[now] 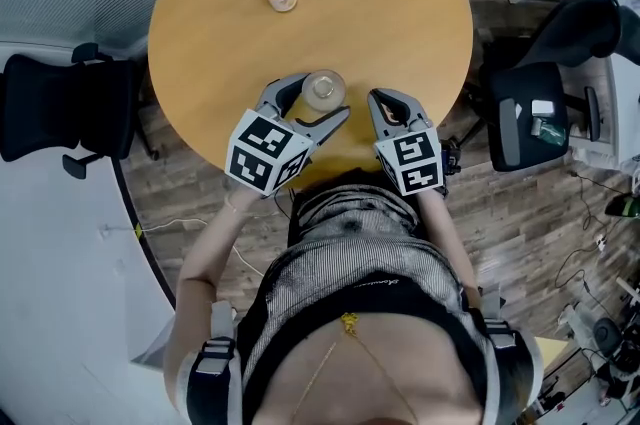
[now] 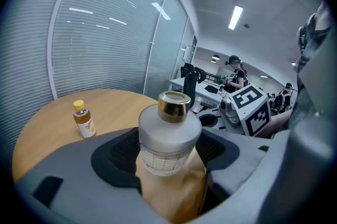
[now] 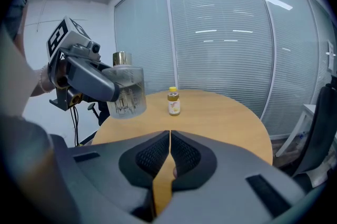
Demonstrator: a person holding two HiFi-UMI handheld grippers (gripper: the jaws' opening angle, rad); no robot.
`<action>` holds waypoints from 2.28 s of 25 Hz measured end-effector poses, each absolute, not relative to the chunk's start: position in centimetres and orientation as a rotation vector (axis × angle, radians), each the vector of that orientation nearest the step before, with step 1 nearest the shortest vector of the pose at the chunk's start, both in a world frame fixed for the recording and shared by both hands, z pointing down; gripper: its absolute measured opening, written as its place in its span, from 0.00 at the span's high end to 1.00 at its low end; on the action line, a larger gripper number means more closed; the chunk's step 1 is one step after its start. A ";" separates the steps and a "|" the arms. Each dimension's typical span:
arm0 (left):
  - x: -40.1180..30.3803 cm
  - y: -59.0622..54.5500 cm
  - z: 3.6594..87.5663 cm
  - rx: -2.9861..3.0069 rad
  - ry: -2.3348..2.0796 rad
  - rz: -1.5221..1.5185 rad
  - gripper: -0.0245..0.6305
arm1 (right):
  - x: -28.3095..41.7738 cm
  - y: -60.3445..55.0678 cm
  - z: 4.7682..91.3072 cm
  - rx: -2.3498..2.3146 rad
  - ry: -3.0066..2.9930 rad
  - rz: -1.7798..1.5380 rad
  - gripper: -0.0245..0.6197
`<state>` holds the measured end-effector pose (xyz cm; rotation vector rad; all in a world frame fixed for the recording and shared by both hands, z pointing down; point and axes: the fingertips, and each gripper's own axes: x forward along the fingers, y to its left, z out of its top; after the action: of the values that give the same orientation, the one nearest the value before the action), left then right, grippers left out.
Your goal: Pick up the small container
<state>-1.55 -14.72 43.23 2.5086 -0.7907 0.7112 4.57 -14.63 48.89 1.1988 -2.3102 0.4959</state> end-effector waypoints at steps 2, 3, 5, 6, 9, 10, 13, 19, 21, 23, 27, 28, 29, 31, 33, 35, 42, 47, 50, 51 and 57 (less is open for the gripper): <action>-1.5 -14.7 42.5 2.515 -0.772 0.700 0.44 | 4.6 -14.6 48.8 1.197 -2.309 0.493 0.93; -1.4 -14.7 42.2 2.519 -0.763 0.695 0.44 | 4.6 -14.6 48.8 1.197 -2.309 0.492 0.93; -1.3 -14.7 41.6 2.523 -0.748 0.684 0.44 | 4.6 -14.6 48.8 1.195 -2.309 0.491 0.93; -1.2 -14.7 41.4 2.523 -0.743 0.679 0.44 | 4.6 -14.6 48.8 1.193 -2.310 0.490 0.93; -1.3 -14.6 41.0 2.536 -0.747 0.692 0.44 | 4.4 -14.6 48.9 1.190 -2.312 0.489 0.93; -1.3 -14.5 40.9 2.547 -0.752 0.706 0.44 | 4.4 -14.6 48.9 1.189 -2.312 0.488 0.93; -1.3 -14.3 40.3 2.560 -0.748 0.712 0.44 | 4.3 -14.5 48.8 1.187 -2.313 0.487 0.93; -1.2 -14.0 39.1 2.559 -0.715 0.682 0.44 | 4.2 -14.6 49.0 1.178 -2.315 0.484 0.93; -1.3 -14.0 38.7 2.565 -0.714 0.681 0.44 | 4.1 -14.5 48.9 1.177 -2.319 0.488 0.93; -1.3 -14.0 38.3 2.573 -0.715 0.684 0.44 | 4.0 -14.5 49.0 1.171 -2.320 0.488 0.93; -1.3 -14.1 37.6 2.583 -0.712 0.678 0.44 | 3.9 -14.5 49.0 1.156 -2.324 0.489 0.93; -1.3 -14.0 37.5 2.585 -0.712 0.678 0.44 | 3.9 -14.4 49.0 1.153 -2.325 0.489 0.93; -1.3 -14.0 37.4 2.587 -0.712 0.678 0.44 | 3.8 -14.4 49.0 1.149 -2.326 0.490 0.93; -1.2 -14.0 37.4 2.588 -0.709 0.677 0.44 | 3.8 -14.4 49.1 1.142 -2.326 0.489 0.93; -1.2 -14.0 37.5 2.584 -0.708 0.679 0.44 | 3.7 -14.4 49.1 1.136 -2.326 0.488 0.93; -1.3 -14.0 37.7 2.581 -0.709 0.681 0.44 | 3.6 -14.4 49.2 1.129 -2.324 0.490 0.93; -1.5 -14.0 37.9 2.569 -0.707 0.667 0.44 | 3.4 -14.4 49.4 1.114 -2.318 0.490 0.93; -1.3 -14.1 38.1 2.565 -0.710 0.665 0.44 | 3.5 -14.5 49.4 1.108 -2.317 0.488 0.93; -1.2 -14.1 38.3 2.561 -0.711 0.668 0.44 | 3.6 -14.5 49.7 1.106 -2.313 0.488 0.93; -1.2 -14.1 38.4 2.559 -0.710 0.670 0.44 | 3.7 -14.5 49.8 1.105 -2.311 0.486 0.93; -1.2 -14.1 38.5 2.554 -0.716 0.671 0.44 | 3.7 -14.4 49.8 1.095 -2.311 0.486 0.93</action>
<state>-1.22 -14.07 38.51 2.5542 -0.7158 0.6713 3.69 -14.37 49.78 1.0947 -2.3109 0.4864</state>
